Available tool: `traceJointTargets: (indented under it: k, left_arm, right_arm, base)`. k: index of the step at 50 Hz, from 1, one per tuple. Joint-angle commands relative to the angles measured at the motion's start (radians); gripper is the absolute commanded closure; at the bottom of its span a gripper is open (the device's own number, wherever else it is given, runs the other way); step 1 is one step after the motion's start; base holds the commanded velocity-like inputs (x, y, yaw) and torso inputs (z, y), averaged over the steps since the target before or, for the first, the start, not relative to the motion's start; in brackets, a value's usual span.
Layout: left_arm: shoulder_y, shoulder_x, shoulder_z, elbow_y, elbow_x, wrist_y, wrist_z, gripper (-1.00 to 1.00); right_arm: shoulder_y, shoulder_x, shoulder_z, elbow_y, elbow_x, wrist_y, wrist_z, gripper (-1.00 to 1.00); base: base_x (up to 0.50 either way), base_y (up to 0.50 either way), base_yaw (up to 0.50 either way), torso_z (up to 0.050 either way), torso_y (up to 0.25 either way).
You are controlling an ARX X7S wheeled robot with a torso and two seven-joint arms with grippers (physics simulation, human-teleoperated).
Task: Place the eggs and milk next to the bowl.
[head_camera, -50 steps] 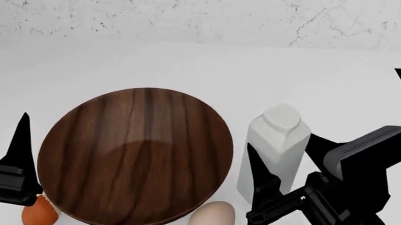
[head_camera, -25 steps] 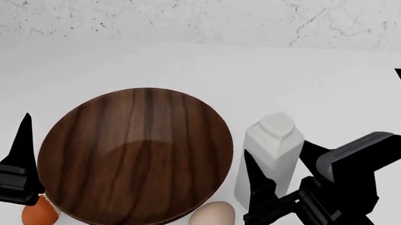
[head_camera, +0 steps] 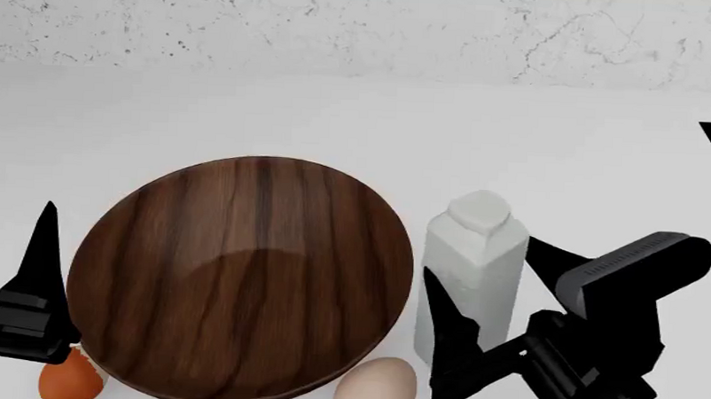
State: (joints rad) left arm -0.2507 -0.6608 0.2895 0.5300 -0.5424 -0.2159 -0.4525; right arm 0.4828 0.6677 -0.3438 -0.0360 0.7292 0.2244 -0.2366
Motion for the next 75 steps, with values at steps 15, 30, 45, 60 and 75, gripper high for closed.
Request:
traceJointTargets:
  k: [15, 30, 45, 60, 75]
  left_arm:
    - [-0.002, -0.003, 0.001, 0.005, -0.002, -0.003, -0.002, -1.0]
    - [-0.005, -0.007, -0.006, 0.011, -0.011, -0.001, -0.001, -1.0]
    - [-0.006, -0.013, -0.013, 0.022, -0.021, -0.003, -0.004, -1.0]
    - [-0.013, -0.018, -0.018, 0.035, -0.027, -0.009, -0.009, -1.0]
    - [-0.035, -0.074, -0.099, 0.09, -0.087, -0.041, -0.044, -1.0]
  right_arm:
    - [0.006, -0.001, -0.007, -0.008, -0.018, 0.018, 0.002, -1.0]
    - [0.067, 0.031, -0.009, -0.083, 0.003, 0.096, 0.032, -1.0]
    - [0.125, 0.06, -0.005, -0.162, 0.034, 0.173, 0.066, -1.0]
    - [0.17, 0.149, 0.048, -0.357, 0.128, 0.285, 0.153, -1.0]
    - [0.094, 0.302, 0.228, -0.604, 0.301, 0.343, 0.349, -1.0]
  base:
    - [0.0, 0.0, 0.0, 0.0, 0.0]
    - [0.0, 0.0, 0.0, 0.0, 0.0]
    - [0.0, 0.0, 0.0, 0.0, 0.0]
    - [0.0, 0.0, 0.0, 0.0, 0.0]
    - [0.0, 0.0, 0.0, 0.0, 0.0]
